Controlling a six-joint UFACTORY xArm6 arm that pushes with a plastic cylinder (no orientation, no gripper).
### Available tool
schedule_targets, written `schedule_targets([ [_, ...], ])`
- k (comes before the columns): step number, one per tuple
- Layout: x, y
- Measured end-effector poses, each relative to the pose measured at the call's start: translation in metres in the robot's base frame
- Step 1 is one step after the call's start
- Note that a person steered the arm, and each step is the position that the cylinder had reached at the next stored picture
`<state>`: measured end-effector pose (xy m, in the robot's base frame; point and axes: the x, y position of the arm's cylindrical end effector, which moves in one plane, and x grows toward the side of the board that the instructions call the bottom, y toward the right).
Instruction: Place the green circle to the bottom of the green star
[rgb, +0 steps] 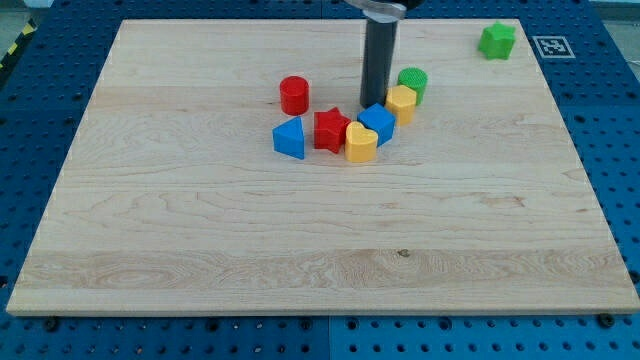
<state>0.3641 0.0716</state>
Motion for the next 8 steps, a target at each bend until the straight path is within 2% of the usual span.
schedule_targets([
  [3,-0.019,0.063],
  [5,-0.05,0.057],
  [7,-0.052,0.082],
  [8,-0.061,0.072],
])
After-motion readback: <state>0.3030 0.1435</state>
